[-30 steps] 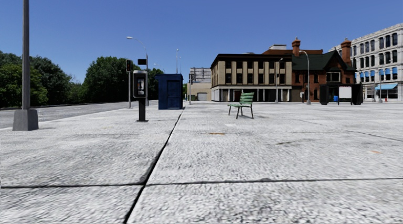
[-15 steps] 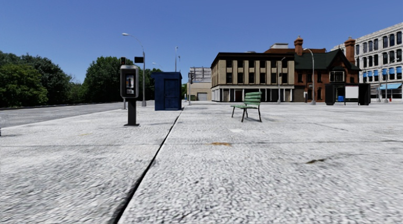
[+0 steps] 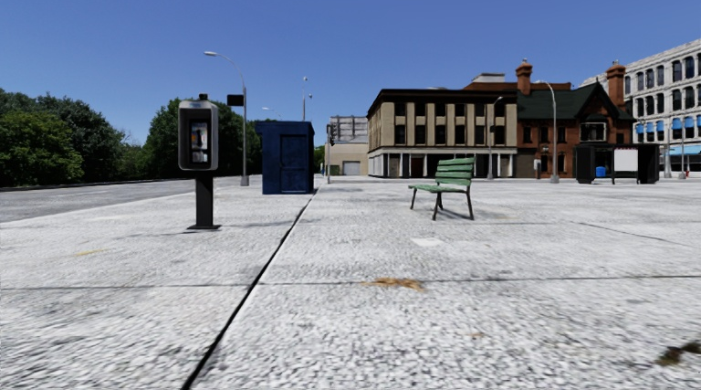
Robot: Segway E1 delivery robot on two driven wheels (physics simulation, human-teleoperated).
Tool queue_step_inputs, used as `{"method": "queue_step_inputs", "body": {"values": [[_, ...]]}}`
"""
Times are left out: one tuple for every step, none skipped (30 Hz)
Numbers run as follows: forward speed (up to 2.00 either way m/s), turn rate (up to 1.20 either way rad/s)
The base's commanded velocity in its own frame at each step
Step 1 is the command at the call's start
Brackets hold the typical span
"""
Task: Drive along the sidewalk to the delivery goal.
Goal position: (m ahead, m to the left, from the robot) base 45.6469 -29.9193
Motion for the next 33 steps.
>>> {"method": "queue_step_inputs", "body": {"values": [[2.00, 0.00], [2.00, 0.00], [2.00, 0.00], [2.00, 0.00], [2.00, 0.00], [2.00, 0.00], [2.00, 0.00], [2.00, 0.00], [2.00, 0.00], [2.00, 0.00], [2.00, 0.00], [2.00, 0.00], [2.00, 0.00], [2.00, 0.00], [2.00, 0.00], [2.00, 0.00], [2.00, 0.00], [2.00, 0.00], [2.00, 0.00], [2.00, 0.00], [2.00, 0.00], [2.00, 0.00], [2.00, 0.00], [2.00, 0.00], [2.00, 0.00], [2.00, 0.00], [2.00, 0.00], [2.00, 0.00], [2.00, 0.00], [2.00, 0.00], [2.00, 0.00], [2.00, 0.00], [2.00, 0.00]]}}
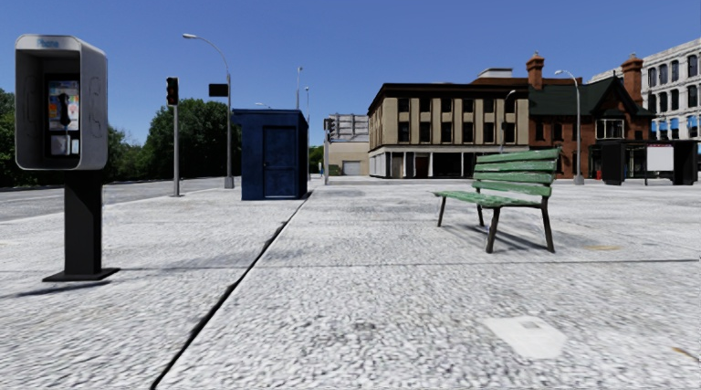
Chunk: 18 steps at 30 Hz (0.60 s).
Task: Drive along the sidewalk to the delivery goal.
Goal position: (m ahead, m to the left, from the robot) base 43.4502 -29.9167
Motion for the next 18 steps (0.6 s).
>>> {"method": "queue_step_inputs", "body": {"values": [[2.00, 0.00], [2.00, 0.00], [2.00, 0.00], [2.00, 0.00], [2.00, 0.00], [2.00, 0.00], [2.00, 0.00], [2.00, 0.00], [2.00, 0.00], [2.00, 0.00], [2.00, 0.00], [2.00, 0.00], [2.00, 0.00], [2.00, 0.00], [2.00, 0.00], [2.00, 0.00], [2.00, 0.00], [2.00, 0.00]]}}
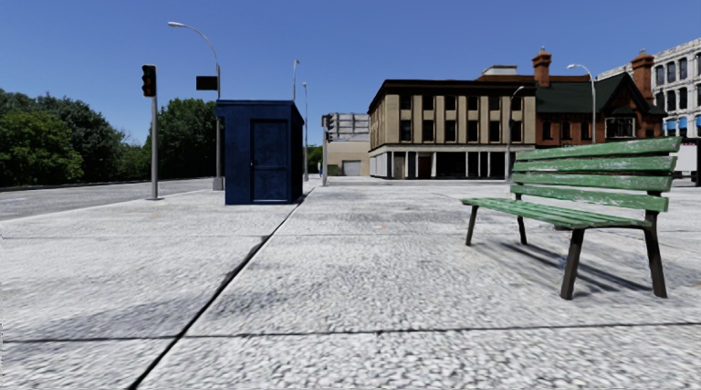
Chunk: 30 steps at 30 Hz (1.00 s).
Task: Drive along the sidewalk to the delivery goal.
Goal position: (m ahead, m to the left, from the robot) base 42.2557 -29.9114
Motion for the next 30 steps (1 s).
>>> {"method": "queue_step_inputs", "body": {"values": [[2.00, 0.00], [2.00, 0.00], [2.00, 0.00], [2.00, 0.00], [2.00, 0.00], [2.00, 0.00], [2.00, 0.00], [2.00, 0.00], [2.00, 0.00], [2.00, 0.00], [2.00, 0.00], [2.00, 0.00], [2.00, 0.00], [2.00, 0.00], [2.00, 0.00], [2.00, 0.00], [2.00, 0.00], [2.00, 0.00], [2.00, 0.00], [2.00, 0.00], [2.00, 0.00], [2.00, 0.00], [2.00, 0.00], [2.00, 0.00], [2.00, 0.00], [2.00, 0.00], [2.00, 0.00], [2.00, 0.00], [2.00, 0.00], [2.00, 0.00]]}}
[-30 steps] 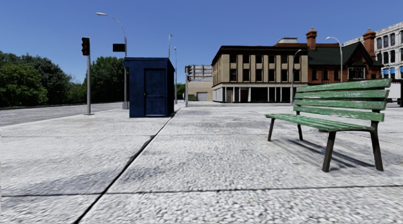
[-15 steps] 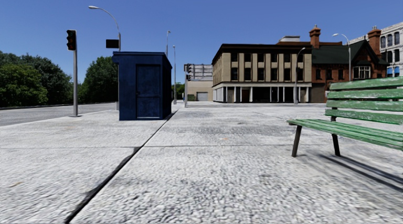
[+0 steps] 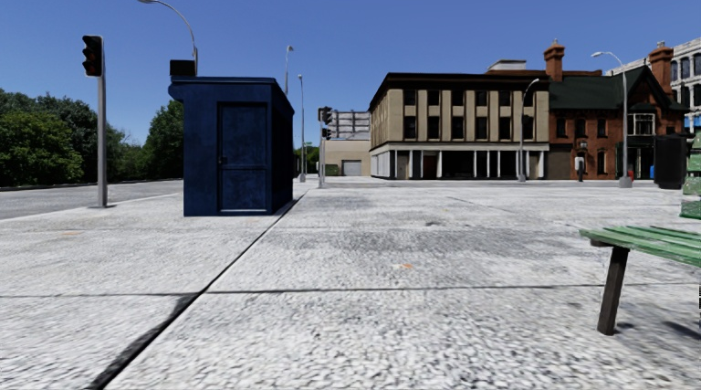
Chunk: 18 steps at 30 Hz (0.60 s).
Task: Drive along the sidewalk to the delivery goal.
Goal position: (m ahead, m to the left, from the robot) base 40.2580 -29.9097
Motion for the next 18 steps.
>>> {"method": "queue_step_inputs", "body": {"values": [[2.00, 0.00], [2.00, 0.00], [2.00, 0.00], [2.00, 0.00], [2.00, 0.00], [2.00, 0.00], [2.00, 0.00], [2.00, 0.00], [2.00, 0.00], [2.00, 0.00], [2.00, 0.00], [2.00, 0.00], [2.00, 0.00], [2.00, 0.00], [2.00, 0.00], [2.00, 0.00], [2.00, 0.00], [2.00, 0.00]]}}
